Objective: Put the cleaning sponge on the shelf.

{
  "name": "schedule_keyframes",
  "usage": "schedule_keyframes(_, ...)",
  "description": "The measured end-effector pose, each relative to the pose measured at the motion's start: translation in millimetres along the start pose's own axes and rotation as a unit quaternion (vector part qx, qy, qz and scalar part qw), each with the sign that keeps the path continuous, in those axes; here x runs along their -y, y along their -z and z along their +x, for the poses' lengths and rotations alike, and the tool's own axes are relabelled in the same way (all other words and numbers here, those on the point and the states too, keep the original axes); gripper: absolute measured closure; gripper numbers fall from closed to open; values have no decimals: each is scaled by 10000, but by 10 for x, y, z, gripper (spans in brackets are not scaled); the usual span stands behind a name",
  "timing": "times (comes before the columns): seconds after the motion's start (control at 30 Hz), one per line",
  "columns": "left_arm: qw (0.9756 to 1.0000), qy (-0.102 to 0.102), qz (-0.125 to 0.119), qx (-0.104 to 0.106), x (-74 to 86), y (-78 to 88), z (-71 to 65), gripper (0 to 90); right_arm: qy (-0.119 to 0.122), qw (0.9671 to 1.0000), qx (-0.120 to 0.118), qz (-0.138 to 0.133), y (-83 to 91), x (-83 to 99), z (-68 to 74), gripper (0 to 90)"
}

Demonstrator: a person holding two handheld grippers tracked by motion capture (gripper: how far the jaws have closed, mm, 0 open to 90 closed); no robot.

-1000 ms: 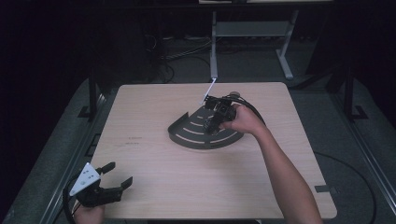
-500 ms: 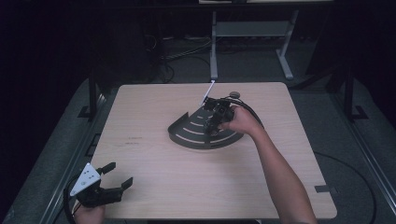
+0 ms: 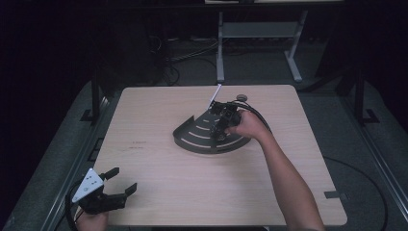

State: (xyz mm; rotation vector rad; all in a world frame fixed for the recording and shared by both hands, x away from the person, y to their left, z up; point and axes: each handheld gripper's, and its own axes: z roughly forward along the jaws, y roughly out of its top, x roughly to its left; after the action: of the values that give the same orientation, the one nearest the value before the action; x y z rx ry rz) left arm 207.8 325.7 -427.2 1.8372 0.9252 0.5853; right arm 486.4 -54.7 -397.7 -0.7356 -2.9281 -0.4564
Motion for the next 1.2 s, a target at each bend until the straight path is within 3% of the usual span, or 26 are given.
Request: schedule_keyframes(1.2,10000,-5,-8,-15,1,15,10,134,-294,9995,-23,58,-244,82,-141,330)
